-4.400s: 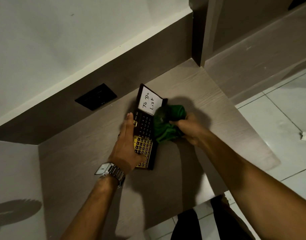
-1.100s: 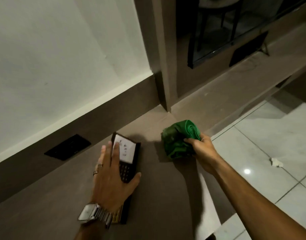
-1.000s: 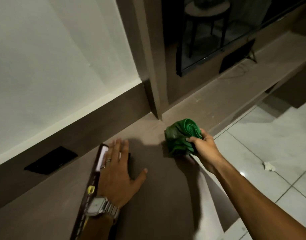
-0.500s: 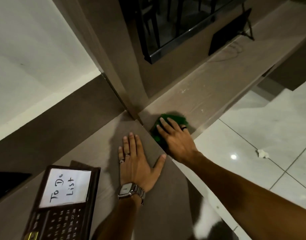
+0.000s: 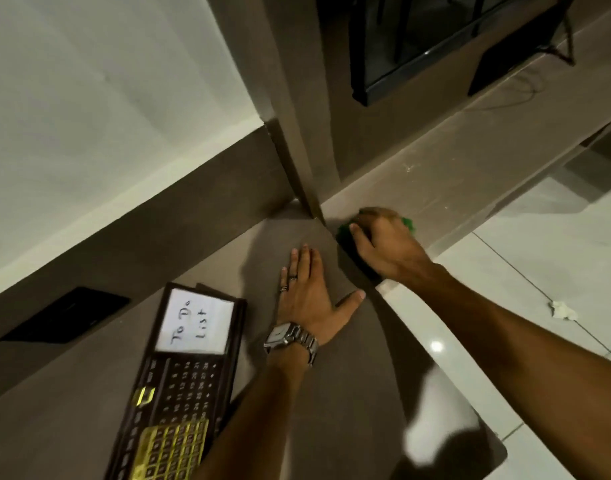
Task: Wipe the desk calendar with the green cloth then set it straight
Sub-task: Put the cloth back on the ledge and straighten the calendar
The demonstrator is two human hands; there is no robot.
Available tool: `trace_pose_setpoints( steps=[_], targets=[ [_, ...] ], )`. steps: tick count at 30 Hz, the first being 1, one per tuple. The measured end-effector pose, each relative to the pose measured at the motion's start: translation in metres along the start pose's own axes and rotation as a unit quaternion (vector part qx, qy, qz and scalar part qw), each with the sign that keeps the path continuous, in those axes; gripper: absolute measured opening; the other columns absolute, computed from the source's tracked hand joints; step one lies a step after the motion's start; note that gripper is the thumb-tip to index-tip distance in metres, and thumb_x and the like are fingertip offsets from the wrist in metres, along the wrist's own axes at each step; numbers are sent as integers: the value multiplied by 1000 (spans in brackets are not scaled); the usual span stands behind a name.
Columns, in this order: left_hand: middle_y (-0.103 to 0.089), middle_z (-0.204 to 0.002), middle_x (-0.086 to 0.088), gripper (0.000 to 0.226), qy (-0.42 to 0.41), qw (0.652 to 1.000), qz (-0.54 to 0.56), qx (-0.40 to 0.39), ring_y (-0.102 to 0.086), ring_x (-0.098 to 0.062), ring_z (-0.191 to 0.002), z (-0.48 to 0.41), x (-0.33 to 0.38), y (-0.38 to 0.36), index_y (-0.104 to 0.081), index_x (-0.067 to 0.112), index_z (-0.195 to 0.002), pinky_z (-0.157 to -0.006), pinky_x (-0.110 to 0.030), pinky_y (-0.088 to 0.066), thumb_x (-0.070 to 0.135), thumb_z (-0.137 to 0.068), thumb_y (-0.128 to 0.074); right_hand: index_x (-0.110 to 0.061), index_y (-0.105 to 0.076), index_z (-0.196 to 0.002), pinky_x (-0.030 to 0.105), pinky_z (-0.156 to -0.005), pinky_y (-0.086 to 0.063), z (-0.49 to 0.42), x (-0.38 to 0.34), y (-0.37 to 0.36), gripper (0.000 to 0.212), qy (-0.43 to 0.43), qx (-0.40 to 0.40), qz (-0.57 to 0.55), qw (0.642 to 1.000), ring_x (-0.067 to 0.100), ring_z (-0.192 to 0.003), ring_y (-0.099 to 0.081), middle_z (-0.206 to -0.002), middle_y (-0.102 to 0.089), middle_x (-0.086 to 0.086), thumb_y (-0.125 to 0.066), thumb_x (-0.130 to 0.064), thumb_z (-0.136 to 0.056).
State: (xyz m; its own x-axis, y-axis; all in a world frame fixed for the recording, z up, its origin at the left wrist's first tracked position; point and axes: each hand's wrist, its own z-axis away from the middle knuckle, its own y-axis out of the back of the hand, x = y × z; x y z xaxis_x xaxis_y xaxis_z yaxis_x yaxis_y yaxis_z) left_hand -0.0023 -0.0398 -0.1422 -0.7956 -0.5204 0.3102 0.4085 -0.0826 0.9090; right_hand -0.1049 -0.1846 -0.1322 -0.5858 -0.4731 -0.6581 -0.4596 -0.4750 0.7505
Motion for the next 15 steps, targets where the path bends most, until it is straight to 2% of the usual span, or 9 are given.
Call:
trace_pose_setpoints(
  steps=[2, 4, 6, 7, 9, 11, 13, 15],
  targets=[
    [-11, -162, -5, 102, 12, 997, 71, 16, -8, -21, -148, 20, -5, 25, -13, 18, -149, -116, -44, -21, 76, -73, -47, -16, -68, -109, 41, -95, -46, 7, -36, -4, 24, 73, 43, 1, 996, 25, -107, -58, -115, -66, 8, -54, -19, -90],
    [-32, -153, -4, 85, 6, 992, 90, 84, -35, -22, -138, 55, -16, 49, -28, 22, -144, -108, -41, -36, 68, -76, -52, -15, -71, -108, 29, -86, -51, 15, -78, -14, 23, 134, 27, -85, 987, 13, -96, -62, -108, -71, 5, -56, -14, -90],
    [-45, -142, 0, 67, 1, 983, 93, 159, -45, -14, -125, 97, -34, 73, -40, 28, -135, -102, -32, -41, 62, -80, -54, -13, -72, -108, 12, -81, -48, 24, -119, -31, 21, 157, -6, -178, 971, 1, -90, -61, -107, -73, 2, -58, -13, -93],
    [-49, -138, 2, 60, 11, 975, 97, 199, -45, -8, -120, 120, -46, 84, -43, 30, -131, -100, -24, -39, 60, -81, -56, -12, -71, -111, 11, -82, -48, 27, -136, -41, 22, 149, -29, -216, 965, 1, -93, -60, -110, -72, 3, -57, -12, -94],
    [-56, -127, 1, 50, 43, 958, 101, 266, -46, -4, -110, 159, -74, 102, -51, 28, -124, -92, -13, -33, 54, -82, -60, -13, -65, -122, 24, -85, -55, 31, -163, -58, 27, 100, -100, -267, 953, 11, -105, -61, -121, -66, 5, -52, -14, -98],
    [-61, -115, -3, 44, 49, 953, 84, 288, -54, -11, -101, 192, -104, 117, -57, 22, -117, -85, -21, -40, 47, -81, -62, -15, -56, -132, 31, -73, -60, 33, -181, -70, 33, 70, -161, -286, 942, 19, -107, -61, -127, -61, 7, -47, -17, -101],
    [-61, -109, -3, 42, 64, 955, 74, 280, -57, -17, -95, 220, -131, 122, -59, 19, -114, -78, -31, -46, 37, -79, -71, -14, -52, -136, 35, -68, -60, 36, -191, -76, 35, 74, -173, -275, 943, 21, -97, -64, -123, -62, 10, -44, -16, -102],
    [-62, -102, 1, 47, 132, 947, 130, 261, -60, -17, -85, 245, -149, 118, -63, 16, -112, -69, -30, -49, 29, -71, -82, -10, -54, -134, 41, -70, -59, 39, -196, -82, 34, 94, -164, -264, 946, 27, -86, -67, -114, -65, 15, -42, -13, -103]
  ],
)
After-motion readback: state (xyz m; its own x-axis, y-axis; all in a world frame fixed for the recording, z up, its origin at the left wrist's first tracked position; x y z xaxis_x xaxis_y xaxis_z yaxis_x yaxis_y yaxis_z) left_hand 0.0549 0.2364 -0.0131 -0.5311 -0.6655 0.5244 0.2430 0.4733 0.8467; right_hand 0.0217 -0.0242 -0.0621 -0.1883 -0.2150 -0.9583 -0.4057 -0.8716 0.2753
